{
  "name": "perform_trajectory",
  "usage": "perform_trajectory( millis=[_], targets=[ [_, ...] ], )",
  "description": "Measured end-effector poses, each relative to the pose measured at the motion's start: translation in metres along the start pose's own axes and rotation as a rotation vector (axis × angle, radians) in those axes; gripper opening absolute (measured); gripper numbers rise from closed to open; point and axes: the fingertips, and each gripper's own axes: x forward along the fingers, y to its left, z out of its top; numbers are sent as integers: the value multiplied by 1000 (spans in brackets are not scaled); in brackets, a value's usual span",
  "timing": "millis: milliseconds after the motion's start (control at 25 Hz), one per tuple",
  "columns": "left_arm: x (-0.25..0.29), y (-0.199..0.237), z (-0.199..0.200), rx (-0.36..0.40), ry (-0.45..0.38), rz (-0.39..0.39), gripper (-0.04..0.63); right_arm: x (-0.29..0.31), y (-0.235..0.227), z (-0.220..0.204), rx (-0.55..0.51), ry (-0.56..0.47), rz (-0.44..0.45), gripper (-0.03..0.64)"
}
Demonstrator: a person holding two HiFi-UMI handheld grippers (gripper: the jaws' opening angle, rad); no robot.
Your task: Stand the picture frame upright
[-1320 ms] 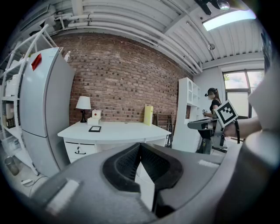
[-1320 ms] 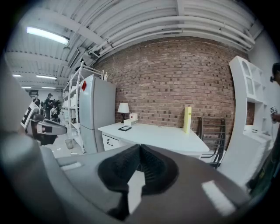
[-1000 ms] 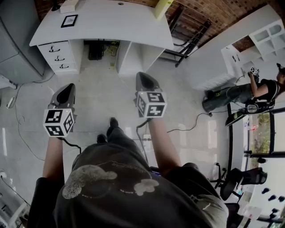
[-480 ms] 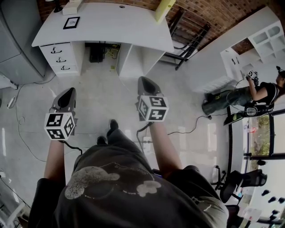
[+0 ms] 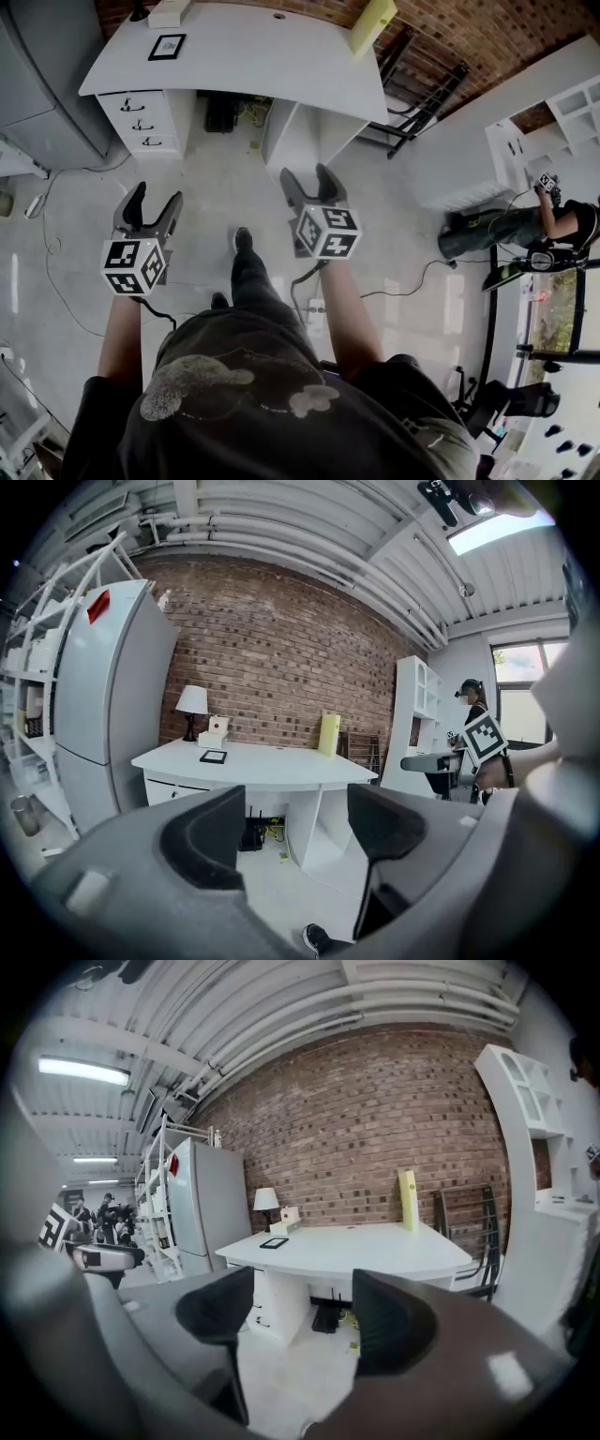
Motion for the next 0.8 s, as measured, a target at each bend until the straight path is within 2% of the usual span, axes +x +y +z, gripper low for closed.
perform_trajectory(
  millis=[120,280,520,800],
  targets=[
    [20,8,1,7,22,2,362,34,-6,-4,18,34,22,327],
    [56,36,9,-43,27,59,377,88,-18,6,6,49,55,327],
    [124,77,32,-72,30,128,378,186,-45,34,31,69,116,327],
    [185,109,67,-67,8,210,377,277,-65,68,24,76,193,327]
  ],
)
